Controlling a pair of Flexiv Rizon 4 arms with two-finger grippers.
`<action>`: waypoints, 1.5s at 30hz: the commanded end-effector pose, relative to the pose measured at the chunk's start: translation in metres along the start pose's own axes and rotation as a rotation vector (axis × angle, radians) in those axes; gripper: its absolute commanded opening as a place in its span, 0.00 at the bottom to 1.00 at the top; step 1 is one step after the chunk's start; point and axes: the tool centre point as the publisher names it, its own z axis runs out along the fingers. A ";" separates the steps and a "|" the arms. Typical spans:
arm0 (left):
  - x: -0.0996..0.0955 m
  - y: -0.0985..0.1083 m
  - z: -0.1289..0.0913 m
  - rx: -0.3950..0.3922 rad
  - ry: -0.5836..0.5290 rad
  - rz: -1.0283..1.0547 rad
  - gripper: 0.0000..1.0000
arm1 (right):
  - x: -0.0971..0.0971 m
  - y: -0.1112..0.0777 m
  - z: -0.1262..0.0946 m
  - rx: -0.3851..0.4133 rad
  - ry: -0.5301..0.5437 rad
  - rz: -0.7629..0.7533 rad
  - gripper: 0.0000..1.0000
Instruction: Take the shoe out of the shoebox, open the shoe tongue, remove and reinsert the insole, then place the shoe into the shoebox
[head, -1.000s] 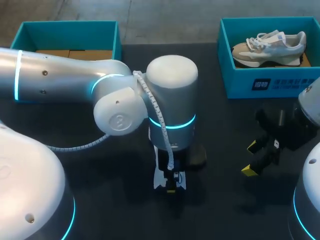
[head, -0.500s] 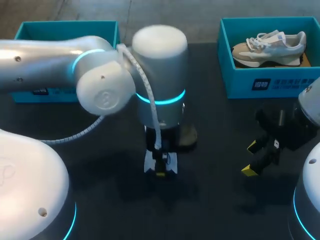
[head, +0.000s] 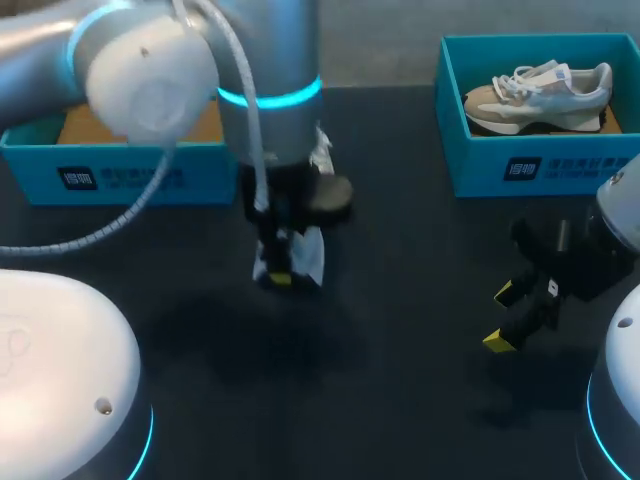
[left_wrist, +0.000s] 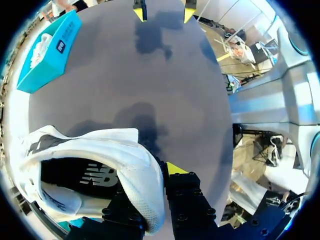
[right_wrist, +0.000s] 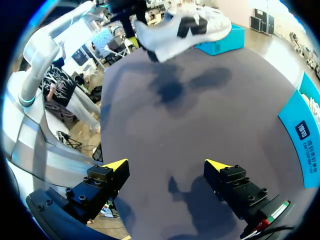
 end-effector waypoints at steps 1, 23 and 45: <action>-0.009 0.040 -0.061 0.011 -0.005 -0.025 0.00 | 0.001 -0.001 0.000 -0.001 -0.003 0.000 1.00; -0.031 0.073 -0.100 -0.050 0.013 -0.053 0.00 | 0.001 -0.001 0.000 -0.001 -0.003 0.000 1.00; -0.112 0.190 -0.155 -0.054 -0.070 -0.084 0.00 | 0.001 -0.001 0.000 -0.001 -0.003 0.000 1.00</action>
